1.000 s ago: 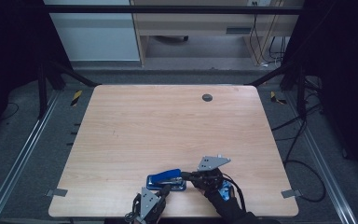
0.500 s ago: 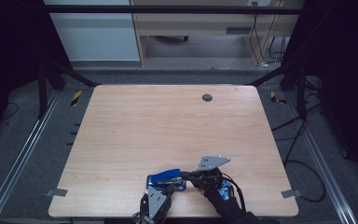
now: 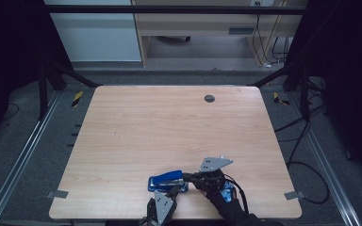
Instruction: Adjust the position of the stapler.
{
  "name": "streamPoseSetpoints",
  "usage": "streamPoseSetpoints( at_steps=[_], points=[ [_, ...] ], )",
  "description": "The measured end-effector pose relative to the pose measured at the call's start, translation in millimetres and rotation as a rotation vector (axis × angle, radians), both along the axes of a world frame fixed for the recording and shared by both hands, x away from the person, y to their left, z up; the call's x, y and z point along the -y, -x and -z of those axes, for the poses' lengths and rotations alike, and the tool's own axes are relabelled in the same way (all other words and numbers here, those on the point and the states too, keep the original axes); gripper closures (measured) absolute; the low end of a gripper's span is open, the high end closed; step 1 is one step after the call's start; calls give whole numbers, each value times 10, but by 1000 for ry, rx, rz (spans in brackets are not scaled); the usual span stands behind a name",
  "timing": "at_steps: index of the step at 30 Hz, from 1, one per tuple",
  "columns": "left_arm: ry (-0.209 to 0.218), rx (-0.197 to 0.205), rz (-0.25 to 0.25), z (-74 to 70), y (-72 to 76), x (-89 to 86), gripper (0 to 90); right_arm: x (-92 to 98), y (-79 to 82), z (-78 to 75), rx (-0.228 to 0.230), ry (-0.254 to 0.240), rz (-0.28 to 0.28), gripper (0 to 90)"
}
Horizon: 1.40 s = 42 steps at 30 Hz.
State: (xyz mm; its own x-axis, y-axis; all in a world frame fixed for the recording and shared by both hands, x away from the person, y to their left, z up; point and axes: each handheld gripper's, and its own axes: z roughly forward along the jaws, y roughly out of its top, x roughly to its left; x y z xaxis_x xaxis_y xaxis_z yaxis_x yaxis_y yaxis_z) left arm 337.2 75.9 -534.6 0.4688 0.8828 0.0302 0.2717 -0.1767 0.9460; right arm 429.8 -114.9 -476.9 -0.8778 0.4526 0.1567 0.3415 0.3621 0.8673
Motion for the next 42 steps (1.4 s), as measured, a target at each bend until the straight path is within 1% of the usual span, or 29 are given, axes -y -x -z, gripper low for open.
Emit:
streamPoseSetpoints(
  at_steps=[3,5,7,14,18,28,32,42],
  points=[
    [-8,6,-11,0,5,5,896,1,2,-4,1,0,-2,900],
    [-5,2,-17,-2,3,-1,896,0,2,-5,3,-1,-3,900],
    [3,-7,-16,-6,-3,-11,896,0,1,-6,4,-2,-4,900],
    [1,-5,-11,-4,0,-9,896,-3,-3,-10,5,-8,-5,900],
    [9,-10,-8,-7,-7,-17,896,-22,-12,-32,6,-23,-13,900],
    [22,-23,1,-14,-17,-37,896,-25,-10,-61,18,-22,-27,900],
    [22,-24,1,-14,-17,-38,896,-35,-13,-75,23,-27,-30,900],
    [22,-23,2,-14,-17,-39,896,-82,-26,-93,35,-17,-48,900]
  ],
)
